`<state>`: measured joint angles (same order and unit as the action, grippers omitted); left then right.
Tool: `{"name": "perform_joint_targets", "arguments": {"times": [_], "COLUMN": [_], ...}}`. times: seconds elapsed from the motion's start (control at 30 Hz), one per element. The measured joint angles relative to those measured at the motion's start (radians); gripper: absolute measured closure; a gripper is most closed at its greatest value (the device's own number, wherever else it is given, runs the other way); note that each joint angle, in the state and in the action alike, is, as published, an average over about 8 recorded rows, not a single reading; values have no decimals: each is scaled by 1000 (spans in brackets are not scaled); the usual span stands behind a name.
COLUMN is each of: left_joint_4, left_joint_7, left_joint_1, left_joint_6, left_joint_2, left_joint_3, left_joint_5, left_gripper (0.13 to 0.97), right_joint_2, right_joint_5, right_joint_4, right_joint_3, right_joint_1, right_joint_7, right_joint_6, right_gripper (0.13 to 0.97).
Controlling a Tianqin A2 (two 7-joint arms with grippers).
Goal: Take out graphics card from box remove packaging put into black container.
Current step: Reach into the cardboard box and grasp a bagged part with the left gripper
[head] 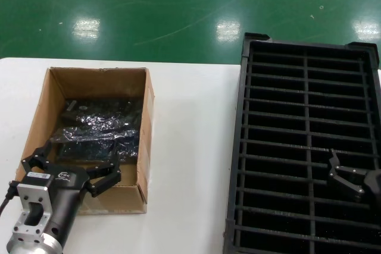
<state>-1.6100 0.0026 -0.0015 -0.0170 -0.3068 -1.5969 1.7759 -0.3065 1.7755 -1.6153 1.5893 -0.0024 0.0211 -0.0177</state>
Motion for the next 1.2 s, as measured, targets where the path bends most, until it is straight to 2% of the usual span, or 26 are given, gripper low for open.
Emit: {"name": "perform_joint_targets", "arguments": {"times": [0.37, 0.47, 0.53, 0.6, 0.7, 0.8, 0.87, 0.93, 1.03, 1.2], "left_joint_4": [0, -1, -1, 2, 20, 67, 114, 174, 276, 462], "left_joint_7": [0, 2, 3, 3, 10, 35, 61, 92, 139, 220], "left_joint_1": [0, -1, -6, -17, -55, -132, -202, -282, -409, -613], "left_joint_6": [-1, -5, -7, -12, -33, -89, -146, -217, -336, -525], "left_joint_2": [0, -9, -28, -61, -135, -224, -278, -318, -348, -351], "left_joint_3": [0, -4, -15, -33, -67, -102, -123, -144, -180, -276], "left_joint_5": [0, -2, -7, -19, -67, -141, -196, -250, -331, -459], "left_gripper": [132, 132, 132, 132, 132, 132, 132, 132, 132, 132], "right_joint_2": [0, 0, 0, 0, 0, 0, 0, 0, 0, 0], "right_joint_5": [0, 0, 0, 0, 0, 0, 0, 0, 0, 0], "right_joint_4": [0, 0, 0, 0, 0, 0, 0, 0, 0, 0], "right_joint_3": [0, 0, 0, 0, 0, 0, 0, 0, 0, 0], "right_joint_1": [0, 0, 0, 0, 0, 0, 0, 0, 0, 0], "right_joint_7": [0, 0, 0, 0, 0, 0, 0, 0, 0, 0], "right_joint_6": [0, 0, 0, 0, 0, 0, 0, 0, 0, 0], "right_gripper": [129, 129, 129, 129, 129, 129, 129, 129, 129, 129]}}
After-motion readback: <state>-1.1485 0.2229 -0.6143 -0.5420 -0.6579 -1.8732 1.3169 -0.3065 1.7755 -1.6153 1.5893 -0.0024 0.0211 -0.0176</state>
